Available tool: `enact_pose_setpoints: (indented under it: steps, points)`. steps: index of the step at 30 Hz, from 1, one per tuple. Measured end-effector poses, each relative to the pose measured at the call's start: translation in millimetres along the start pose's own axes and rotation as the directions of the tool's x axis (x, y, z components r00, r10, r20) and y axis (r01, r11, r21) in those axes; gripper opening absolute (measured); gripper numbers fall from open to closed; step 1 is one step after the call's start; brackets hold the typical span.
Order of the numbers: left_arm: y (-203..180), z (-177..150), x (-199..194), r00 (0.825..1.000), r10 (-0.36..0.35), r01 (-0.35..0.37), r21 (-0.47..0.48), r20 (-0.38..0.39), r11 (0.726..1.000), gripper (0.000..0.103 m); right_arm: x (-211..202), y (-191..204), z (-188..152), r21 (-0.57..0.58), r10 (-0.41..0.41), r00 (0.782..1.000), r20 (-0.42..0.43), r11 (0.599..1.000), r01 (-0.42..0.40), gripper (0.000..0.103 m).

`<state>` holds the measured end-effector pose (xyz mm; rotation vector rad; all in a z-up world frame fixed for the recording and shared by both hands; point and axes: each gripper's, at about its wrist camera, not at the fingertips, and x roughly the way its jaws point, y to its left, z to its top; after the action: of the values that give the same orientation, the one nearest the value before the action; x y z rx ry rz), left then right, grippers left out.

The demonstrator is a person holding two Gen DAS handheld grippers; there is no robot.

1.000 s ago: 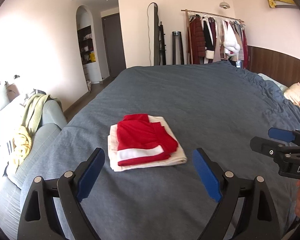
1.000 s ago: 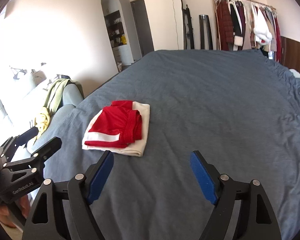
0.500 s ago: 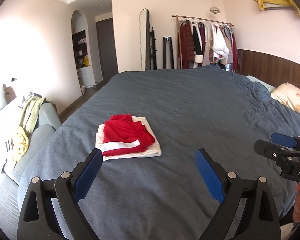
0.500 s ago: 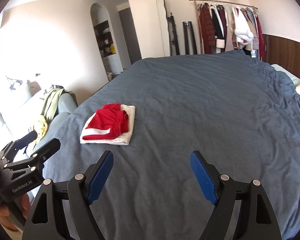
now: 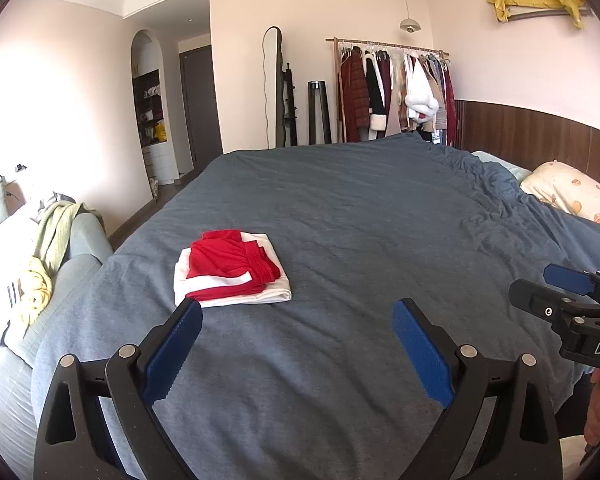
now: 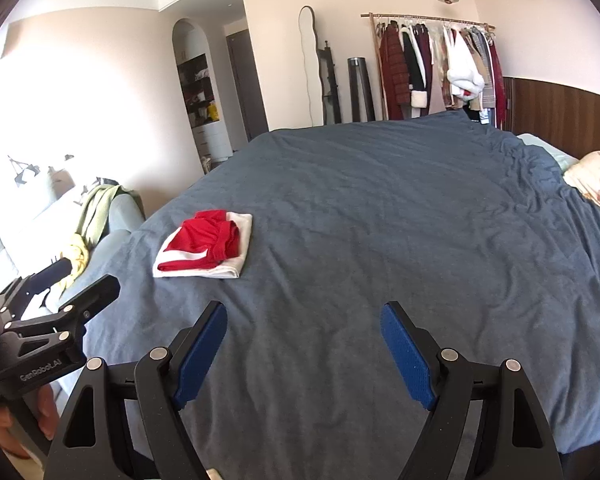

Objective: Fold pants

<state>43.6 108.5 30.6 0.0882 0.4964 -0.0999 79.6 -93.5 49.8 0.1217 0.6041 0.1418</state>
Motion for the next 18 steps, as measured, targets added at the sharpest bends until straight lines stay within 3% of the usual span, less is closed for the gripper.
enact_pose_setpoints:
  steps: [18]
  points:
    - [-10.1,-7.4,-10.5,0.999,-0.03,0.03,-0.005,-0.01,1.0,0.1,-18.2,-8.4,-14.0,0.007,-0.032,0.999,0.015,0.999,0.032,0.08]
